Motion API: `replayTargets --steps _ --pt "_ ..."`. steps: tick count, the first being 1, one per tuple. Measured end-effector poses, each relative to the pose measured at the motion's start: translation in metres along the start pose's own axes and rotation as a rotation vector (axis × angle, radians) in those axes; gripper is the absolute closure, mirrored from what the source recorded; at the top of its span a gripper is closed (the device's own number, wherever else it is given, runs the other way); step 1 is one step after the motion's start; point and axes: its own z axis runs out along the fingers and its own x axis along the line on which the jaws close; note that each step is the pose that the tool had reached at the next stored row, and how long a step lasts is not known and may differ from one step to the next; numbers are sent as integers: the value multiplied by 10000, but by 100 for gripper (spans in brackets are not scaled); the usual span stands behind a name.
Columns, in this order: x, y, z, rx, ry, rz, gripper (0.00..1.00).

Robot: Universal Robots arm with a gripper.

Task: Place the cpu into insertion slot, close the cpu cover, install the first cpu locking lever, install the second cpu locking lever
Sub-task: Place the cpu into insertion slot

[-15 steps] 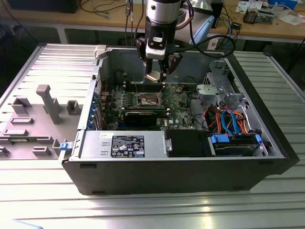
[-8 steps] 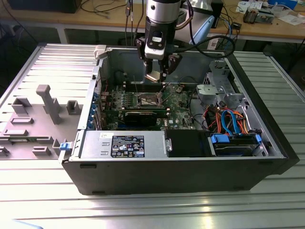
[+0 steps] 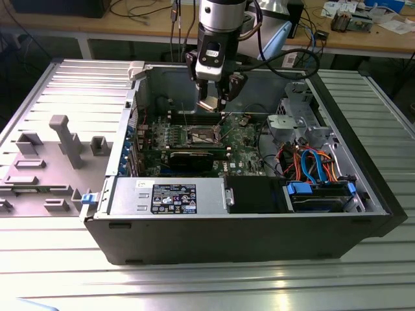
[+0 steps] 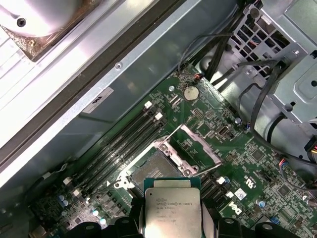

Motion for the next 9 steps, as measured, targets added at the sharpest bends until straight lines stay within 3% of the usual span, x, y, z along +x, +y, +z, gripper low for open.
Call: replayTargets --steps 9 --pt "0 0 0 -4 -3 148 45"
